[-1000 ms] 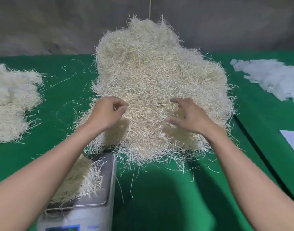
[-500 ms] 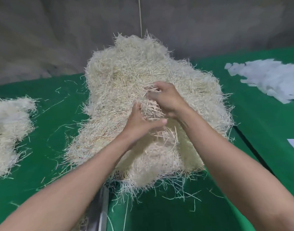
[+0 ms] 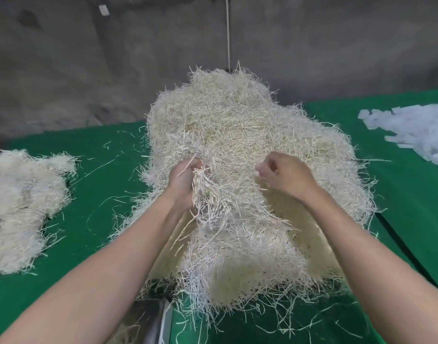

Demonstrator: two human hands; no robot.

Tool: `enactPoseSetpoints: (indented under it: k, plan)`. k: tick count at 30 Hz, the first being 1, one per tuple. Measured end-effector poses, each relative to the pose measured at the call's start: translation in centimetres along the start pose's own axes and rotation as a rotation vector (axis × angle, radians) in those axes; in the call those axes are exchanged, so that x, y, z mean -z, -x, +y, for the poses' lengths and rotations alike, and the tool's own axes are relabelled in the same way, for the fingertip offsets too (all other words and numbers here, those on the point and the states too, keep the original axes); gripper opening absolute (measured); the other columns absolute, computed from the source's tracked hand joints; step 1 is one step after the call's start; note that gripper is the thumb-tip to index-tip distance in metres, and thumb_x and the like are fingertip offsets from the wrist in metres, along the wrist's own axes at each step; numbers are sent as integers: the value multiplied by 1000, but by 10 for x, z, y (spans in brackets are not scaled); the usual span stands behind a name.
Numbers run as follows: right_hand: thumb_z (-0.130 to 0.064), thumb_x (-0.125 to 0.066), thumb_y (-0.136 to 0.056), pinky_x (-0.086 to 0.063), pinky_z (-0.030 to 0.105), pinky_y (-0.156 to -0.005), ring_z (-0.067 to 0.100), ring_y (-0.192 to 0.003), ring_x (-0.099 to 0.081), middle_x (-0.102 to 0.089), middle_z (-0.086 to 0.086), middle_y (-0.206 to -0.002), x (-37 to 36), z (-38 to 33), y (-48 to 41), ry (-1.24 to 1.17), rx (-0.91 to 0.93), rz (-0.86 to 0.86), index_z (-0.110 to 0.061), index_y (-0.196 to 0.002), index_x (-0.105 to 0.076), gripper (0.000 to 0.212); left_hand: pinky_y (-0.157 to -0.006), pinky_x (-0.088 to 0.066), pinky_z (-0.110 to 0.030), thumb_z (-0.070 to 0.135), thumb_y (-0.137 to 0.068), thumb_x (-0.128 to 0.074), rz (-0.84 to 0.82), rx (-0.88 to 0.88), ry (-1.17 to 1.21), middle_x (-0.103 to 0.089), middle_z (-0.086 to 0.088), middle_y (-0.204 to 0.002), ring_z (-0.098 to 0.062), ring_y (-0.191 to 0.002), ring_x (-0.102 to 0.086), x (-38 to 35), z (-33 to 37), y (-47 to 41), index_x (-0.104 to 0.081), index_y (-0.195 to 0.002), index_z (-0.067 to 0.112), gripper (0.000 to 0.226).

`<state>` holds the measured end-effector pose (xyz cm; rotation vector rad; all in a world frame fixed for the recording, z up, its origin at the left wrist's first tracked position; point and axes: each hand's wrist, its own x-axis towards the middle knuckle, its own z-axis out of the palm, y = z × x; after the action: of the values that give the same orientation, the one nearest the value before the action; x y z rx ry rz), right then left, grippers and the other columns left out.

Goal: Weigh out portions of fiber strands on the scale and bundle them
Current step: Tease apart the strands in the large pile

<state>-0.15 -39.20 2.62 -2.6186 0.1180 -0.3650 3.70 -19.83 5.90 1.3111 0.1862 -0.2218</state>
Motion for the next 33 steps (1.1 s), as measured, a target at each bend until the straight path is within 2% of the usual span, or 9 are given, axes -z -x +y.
enactPoseSetpoints:
  k: [2, 5, 10, 13, 19, 23, 26, 30, 33]
  plan:
    - [-79, -42, -71, -46, 28, -77, 6, -86, -55, -59, -12, -96, 9, -31, -4, -31, 164, 165, -26, -111, -50, 67, -55, -49, -24, 3, -88, -44, -68, 25, 72, -48, -3, -110, -26, -88, -51, -3, 6, -3, -47, -81, 11, 11]
    - [-80, -62, -56, -42, 36, -93, 14, -116, -48, -45, -2, -137, -19, -76, 1, -183, 186, -197, -38, -144, -11, 110, -93, -49, -33, 3, -82, -44, -96, 13, 179, -48, -12, -127, -29, -111, -49, -4, 27, -7, -43, -78, 14, 12]
    - [-37, -63, -85, -39, 30, -95, 26, -124, -48, -50, 4, -135, -60, -41, -1, -379, -146, -152, -17, -123, -54, 44, -68, -55, -35, -3, -75, -41, -40, -231, 295, -63, -11, -94, -18, -76, -64, 34, 73, -21, -49, -84, 20, 26]
    - [-14, -62, -86, -46, 25, -74, 17, -89, -62, -62, 2, -108, -59, -28, -8, -374, -150, -87, -13, -98, -64, 12, -101, -41, -42, 12, -76, -53, -128, -251, -225, -52, -9, -132, -21, -117, -53, 53, 67, -34, -57, -92, 12, 16]
    - [5, -43, -86, -40, 19, -40, 8, -45, -49, -55, -3, -67, -41, -57, -30, -702, -214, 3, -10, -66, -55, 28, -66, -48, -19, 30, -78, -72, -599, -189, -1497, -59, 2, -99, -4, -76, -55, 24, -12, -36, -51, -114, 18, 44]
    - [-24, -46, -96, -53, 35, -83, 20, -88, -57, -59, 6, -99, -49, -18, -29, -128, -112, -110, -12, -104, -58, 19, -69, -50, -14, 10, -94, -50, -227, -213, -989, -62, -10, -117, -3, -77, -62, 30, 2, -48, -63, -100, 7, 14]
    - [-31, -56, -91, -43, 21, -64, 9, -74, -46, -51, -2, -87, -57, 14, -18, 38, -151, -392, -21, -83, -44, 18, -87, -51, -34, 19, -96, -51, 39, -61, -362, -52, -10, -128, -22, -118, -51, 46, 34, -50, -55, -123, 9, 30]
    - [-30, -68, -84, -39, 16, -65, 5, -76, -46, -49, -6, -90, -34, 2, -17, 34, -147, -552, -22, -90, -46, 24, -46, -55, -30, 11, -97, -45, 81, 0, 10, -67, -10, -76, -19, -57, -67, 64, 54, -33, -60, -107, 7, 19]
    - [-31, -75, -75, -44, 23, -85, 11, -97, -53, -56, -2, -115, 11, -52, -24, 42, -9, -436, -25, -124, -47, 56, -63, -59, -43, 14, -95, -51, 94, -14, -9, -65, -10, -108, -25, -78, -68, 79, 58, -20, -55, -126, 10, 31]
